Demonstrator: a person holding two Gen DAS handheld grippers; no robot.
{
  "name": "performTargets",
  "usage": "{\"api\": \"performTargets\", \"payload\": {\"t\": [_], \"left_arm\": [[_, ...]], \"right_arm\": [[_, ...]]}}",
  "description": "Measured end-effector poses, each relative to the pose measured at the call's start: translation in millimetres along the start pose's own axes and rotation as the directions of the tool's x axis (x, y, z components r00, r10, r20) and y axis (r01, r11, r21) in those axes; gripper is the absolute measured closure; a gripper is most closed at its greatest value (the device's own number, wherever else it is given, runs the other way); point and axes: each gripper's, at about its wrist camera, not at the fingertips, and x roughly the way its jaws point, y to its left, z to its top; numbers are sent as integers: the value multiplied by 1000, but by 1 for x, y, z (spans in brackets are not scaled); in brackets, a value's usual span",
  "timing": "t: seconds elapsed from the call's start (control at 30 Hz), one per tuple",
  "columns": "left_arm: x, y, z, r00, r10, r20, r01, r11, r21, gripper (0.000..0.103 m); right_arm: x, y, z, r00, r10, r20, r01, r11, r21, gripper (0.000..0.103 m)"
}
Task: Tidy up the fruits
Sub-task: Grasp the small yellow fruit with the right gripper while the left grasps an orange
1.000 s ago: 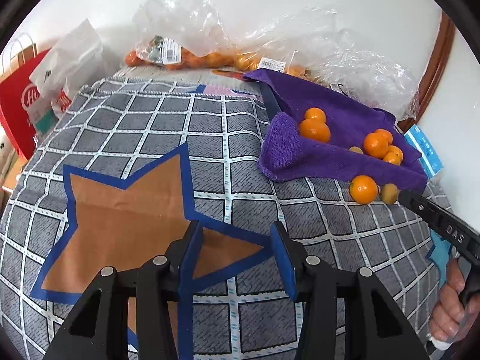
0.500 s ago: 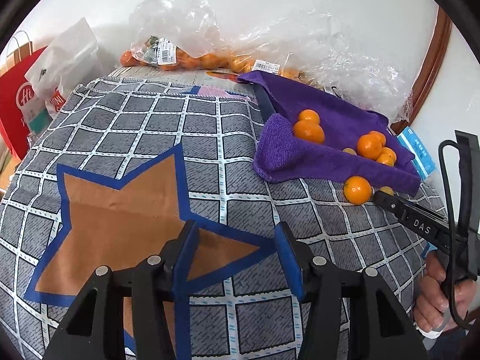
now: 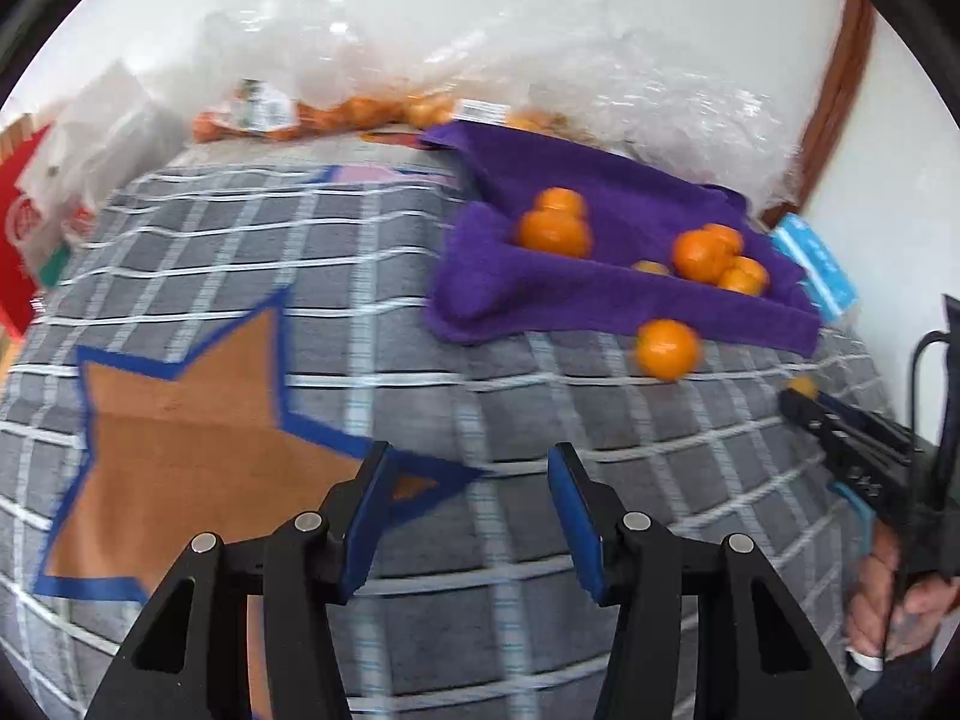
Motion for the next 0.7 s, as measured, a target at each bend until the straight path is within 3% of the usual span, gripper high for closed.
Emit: {"api": "performTargets", "payload": {"t": [0.17,0.3,0.43,0.47,0.57,0.7], "left_arm": [[14,-51,12,999,-44,-4,44,995,89,54],[29,-78,25,999,-47,-7,47,994,97,54],[47,-92,31,1000,3,-16,-2,995,98,54],[50,-93,32,1000,5,-26,-3,996,85,55],[59,-93,36,999,24,-42,-22,999,49,71],[57,-93,36,998,0,-66,3,999,49,71]], "right_arm": [[-9,-29,-7,1000,-25,1,25,998,55,75],[-25,-56,-13,999,-38,4,38,994,106,75],[-38,-72,-20,997,-78,14,76,989,125,75],[-40,-76,-22,997,-81,12,78,988,135,75],[-44,-85,-27,997,-76,7,74,984,162,75],[-40,-81,-28,998,-67,-8,68,984,167,75]]}}
